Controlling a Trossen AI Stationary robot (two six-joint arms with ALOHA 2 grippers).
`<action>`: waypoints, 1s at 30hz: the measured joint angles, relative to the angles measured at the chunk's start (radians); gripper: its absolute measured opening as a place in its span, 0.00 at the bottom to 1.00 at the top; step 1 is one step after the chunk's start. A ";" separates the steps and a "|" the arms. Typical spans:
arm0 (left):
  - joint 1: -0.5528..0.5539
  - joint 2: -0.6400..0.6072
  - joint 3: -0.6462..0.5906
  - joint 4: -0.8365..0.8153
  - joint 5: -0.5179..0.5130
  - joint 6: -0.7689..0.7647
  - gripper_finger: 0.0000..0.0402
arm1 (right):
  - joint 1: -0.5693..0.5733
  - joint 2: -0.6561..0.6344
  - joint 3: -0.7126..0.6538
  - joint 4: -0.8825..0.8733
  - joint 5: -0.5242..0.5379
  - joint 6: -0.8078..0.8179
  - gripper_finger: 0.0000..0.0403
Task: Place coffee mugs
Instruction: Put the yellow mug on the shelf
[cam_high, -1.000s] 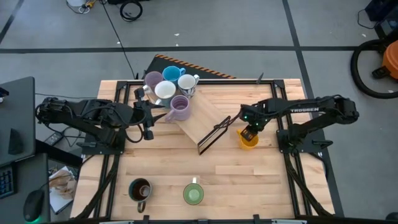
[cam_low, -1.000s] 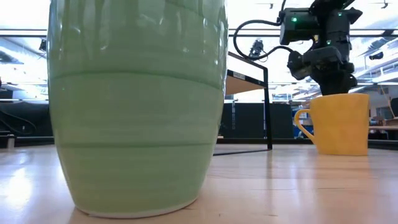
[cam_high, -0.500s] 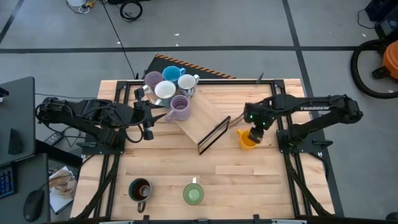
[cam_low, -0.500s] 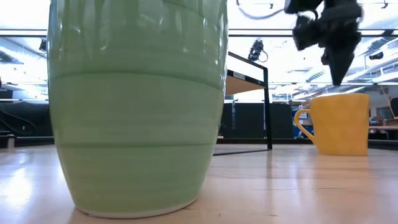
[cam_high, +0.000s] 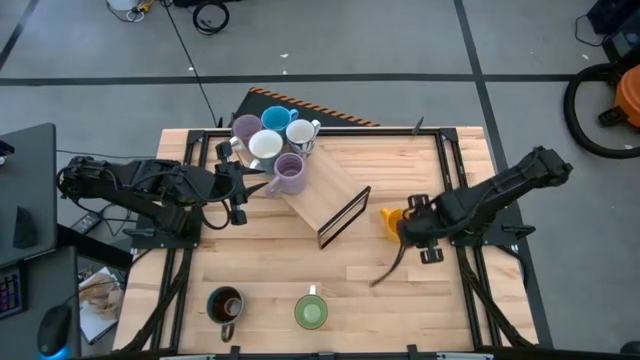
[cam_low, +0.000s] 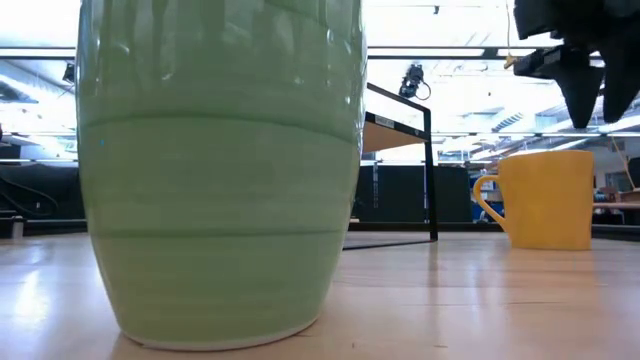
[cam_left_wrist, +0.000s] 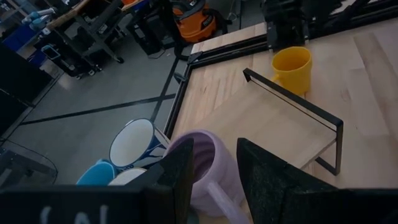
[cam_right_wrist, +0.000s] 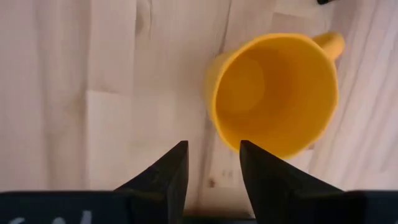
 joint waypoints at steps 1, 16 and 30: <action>0.000 0.000 0.000 0.000 0.000 0.000 0.32 | 0.020 0.019 0.000 -0.001 0.024 -0.012 0.37; 0.000 0.000 0.000 0.001 0.000 0.000 0.32 | 0.006 0.241 0.000 0.041 0.002 -0.070 0.26; 0.000 0.000 0.000 0.000 0.000 0.000 0.32 | -0.222 0.246 0.000 0.194 -0.191 0.447 0.14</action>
